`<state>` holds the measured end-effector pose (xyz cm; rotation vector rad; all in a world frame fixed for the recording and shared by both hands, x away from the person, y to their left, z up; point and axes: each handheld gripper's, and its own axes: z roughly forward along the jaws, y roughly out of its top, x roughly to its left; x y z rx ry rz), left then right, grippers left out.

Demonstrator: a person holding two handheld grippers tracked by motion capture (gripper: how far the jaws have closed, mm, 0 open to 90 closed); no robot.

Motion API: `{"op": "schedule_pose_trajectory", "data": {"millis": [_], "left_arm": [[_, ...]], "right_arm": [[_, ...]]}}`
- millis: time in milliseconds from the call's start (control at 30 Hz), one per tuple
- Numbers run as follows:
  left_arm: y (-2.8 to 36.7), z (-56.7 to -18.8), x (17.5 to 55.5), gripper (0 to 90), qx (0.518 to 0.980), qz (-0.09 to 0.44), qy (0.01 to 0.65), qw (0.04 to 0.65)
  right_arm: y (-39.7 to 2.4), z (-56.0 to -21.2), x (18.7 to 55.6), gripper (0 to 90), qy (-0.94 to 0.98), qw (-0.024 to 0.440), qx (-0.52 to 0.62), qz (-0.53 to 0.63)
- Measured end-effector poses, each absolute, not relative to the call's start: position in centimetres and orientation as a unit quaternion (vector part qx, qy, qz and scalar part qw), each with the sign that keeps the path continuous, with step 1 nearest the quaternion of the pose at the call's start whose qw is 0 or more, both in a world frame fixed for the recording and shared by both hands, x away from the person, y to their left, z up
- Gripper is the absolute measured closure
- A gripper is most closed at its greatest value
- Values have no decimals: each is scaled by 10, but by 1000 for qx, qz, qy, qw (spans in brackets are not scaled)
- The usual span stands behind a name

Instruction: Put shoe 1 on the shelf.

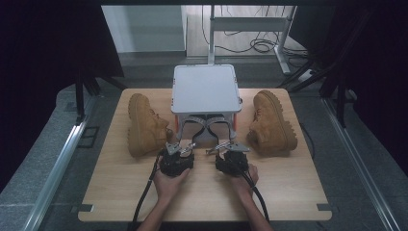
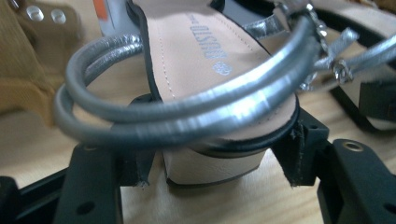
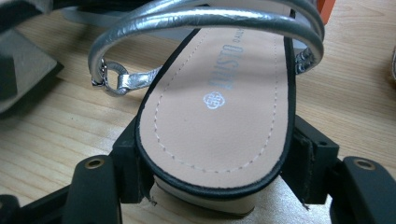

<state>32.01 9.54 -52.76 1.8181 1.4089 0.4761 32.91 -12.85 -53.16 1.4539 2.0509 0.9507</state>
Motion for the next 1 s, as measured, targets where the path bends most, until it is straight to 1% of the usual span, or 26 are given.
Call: {"op": "schedule_pose_trajectory", "data": {"millis": [400, 1000], "left_arm": [[91, -519, 335, 375, 709, 190, 558, 386], [83, -519, 361, 378, 697, 199, 573, 383]], "right_arm": [[-130, -529, 330, 354, 740, 220, 531, 349], [-127, -524, 331, 356, 742, 215, 535, 342]]}}
